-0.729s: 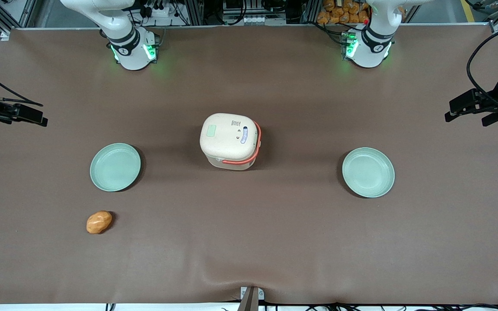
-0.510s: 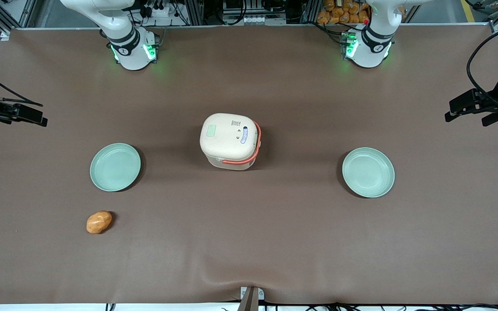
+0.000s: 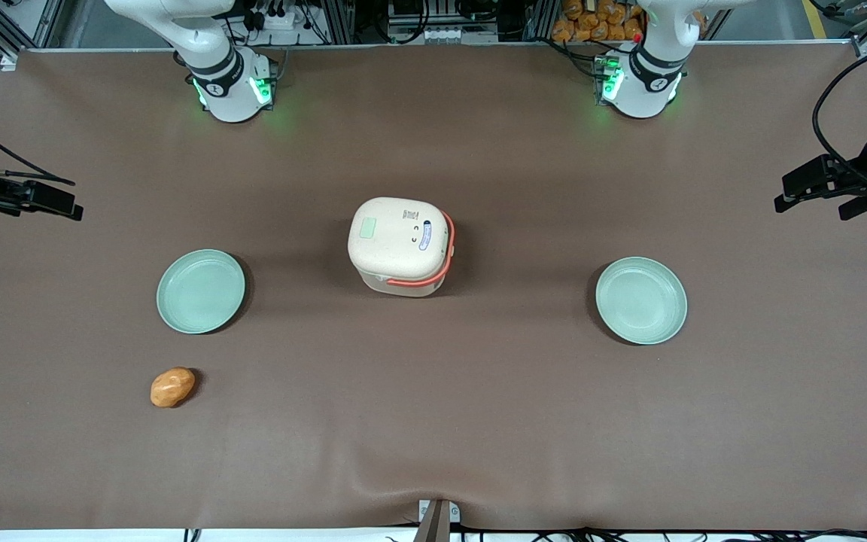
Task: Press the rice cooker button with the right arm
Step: 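Lift the right gripper from rest and swing it toward the rice cooker, then bring the closed right gripper to the button on the cooker's front, then push the right gripper's fingertips against the rice cooker's front button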
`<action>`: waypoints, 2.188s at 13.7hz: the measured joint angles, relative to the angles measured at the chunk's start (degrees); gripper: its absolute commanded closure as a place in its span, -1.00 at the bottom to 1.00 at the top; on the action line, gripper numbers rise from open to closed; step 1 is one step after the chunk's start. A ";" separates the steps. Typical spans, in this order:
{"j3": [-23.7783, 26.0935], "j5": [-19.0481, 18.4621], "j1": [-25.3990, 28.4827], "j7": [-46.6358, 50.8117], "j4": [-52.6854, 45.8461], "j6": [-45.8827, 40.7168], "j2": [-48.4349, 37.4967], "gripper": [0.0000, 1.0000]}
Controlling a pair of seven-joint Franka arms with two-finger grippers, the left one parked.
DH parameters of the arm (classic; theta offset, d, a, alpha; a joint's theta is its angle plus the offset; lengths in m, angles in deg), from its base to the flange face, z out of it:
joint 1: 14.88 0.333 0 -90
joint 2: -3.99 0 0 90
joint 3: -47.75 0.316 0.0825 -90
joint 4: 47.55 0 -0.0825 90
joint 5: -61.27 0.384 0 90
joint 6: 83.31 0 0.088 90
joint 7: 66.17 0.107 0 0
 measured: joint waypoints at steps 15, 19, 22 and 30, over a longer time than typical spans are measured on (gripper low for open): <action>1.35 0.05 21.64 6.95 0.25 3.63 4.27 0.92; 1.43 0.29 28.67 13.89 0.49 6.55 9.20 1.00; 1.43 4.72 31.39 15.01 0.60 12.93 13.15 1.00; 1.40 9.36 32.85 15.11 2.21 20.78 19.56 1.00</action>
